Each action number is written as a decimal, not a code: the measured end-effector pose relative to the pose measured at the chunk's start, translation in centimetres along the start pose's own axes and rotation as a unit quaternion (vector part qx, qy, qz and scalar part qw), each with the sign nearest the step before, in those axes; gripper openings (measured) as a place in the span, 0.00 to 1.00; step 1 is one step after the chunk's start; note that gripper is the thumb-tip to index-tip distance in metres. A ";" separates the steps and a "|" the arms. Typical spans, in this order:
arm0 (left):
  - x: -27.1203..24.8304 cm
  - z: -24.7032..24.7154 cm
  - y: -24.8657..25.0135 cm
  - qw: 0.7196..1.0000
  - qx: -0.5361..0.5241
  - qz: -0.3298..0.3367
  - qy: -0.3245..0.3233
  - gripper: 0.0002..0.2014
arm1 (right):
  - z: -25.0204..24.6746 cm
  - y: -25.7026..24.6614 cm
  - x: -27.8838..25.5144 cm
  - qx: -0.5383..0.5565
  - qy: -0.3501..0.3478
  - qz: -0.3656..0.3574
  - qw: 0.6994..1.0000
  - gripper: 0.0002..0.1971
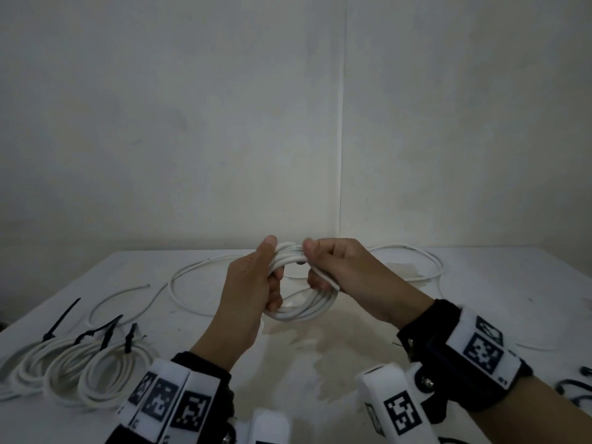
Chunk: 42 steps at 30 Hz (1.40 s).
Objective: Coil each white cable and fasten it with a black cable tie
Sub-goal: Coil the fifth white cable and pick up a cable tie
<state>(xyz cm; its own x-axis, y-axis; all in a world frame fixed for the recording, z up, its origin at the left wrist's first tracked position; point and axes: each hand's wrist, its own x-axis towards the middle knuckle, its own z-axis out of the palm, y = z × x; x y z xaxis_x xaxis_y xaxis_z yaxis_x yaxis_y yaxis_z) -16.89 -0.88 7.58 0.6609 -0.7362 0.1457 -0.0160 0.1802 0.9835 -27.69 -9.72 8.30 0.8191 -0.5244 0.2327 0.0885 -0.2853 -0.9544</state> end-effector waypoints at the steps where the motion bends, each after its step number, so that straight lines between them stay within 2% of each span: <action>1: 0.0 0.2 0.0 1.000 -0.007 -0.002 0.003 0.24 | 0.0 0.0 0.1 -0.001 0.006 0.002 1.000 0.21; 5: 0.0 0.4 -0.4 0.998 -0.047 -0.006 0.031 0.24 | 0.6 0.5 -0.2 0.060 0.031 0.015 0.998 0.19; 9: -0.1 0.6 -1.0 0.997 -0.065 -0.014 0.029 0.23 | 1.2 1.0 -0.5 0.072 0.093 -0.004 0.993 0.20; 14: -0.6 0.2 -1.1 0.998 0.001 -0.008 -0.059 0.22 | 1.3 1.7 0.0 0.043 0.133 -0.045 0.989 0.22; 19: -0.8 0.4 -0.3 0.984 0.119 0.008 -0.129 0.21 | 0.7 1.7 0.0 -0.014 0.112 -0.037 0.993 0.22; 22: -0.8 0.6 -0.6 0.981 0.123 0.022 -0.149 0.15 | 0.1 1.3 -0.3 -0.023 0.099 -0.026 0.994 0.23; 24: -1.0 1.0 -1.1 0.985 0.100 0.035 -0.135 0.15 | 0.0 1.2 -0.5 -0.013 0.090 -0.019 0.996 0.22; 29: -0.8 1.5 -2.0 0.997 0.036 0.062 -0.040 0.17 | 0.1 1.5 -0.5 0.038 0.103 -0.015 0.994 0.18; 33: -0.1 1.3 -1.8 0.997 -0.059 0.036 0.019 0.21 | 1.0 2.2 -1.1 0.036 0.097 -0.021 0.994 0.19; 36: -0.3 1.5 -2.1 0.998 -0.060 0.025 0.007 0.21 | 1.6 2.7 -0.8 0.042 0.139 -0.045 0.988 0.18; 39: -0.3 1.2 -1.9 0.999 -0.030 0.010 -0.033 0.16 | 1.7 3.2 -0.4 0.036 0.177 -0.055 0.982 0.15; 42: -0.4 1.3 -1.6 0.998 0.010 0.046 -0.045 0.12 | 1.3 3.3 -0.3 0.023 0.195 -0.061 0.979 0.15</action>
<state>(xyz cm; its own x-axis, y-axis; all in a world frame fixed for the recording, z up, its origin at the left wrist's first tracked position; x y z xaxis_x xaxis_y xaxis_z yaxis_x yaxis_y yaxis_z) -18.10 -1.66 6.12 0.5852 -0.7732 0.2443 -0.0888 0.2383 0.9671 -26.96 -9.46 4.87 0.5236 -0.7569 0.3910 0.2058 -0.3330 -0.9202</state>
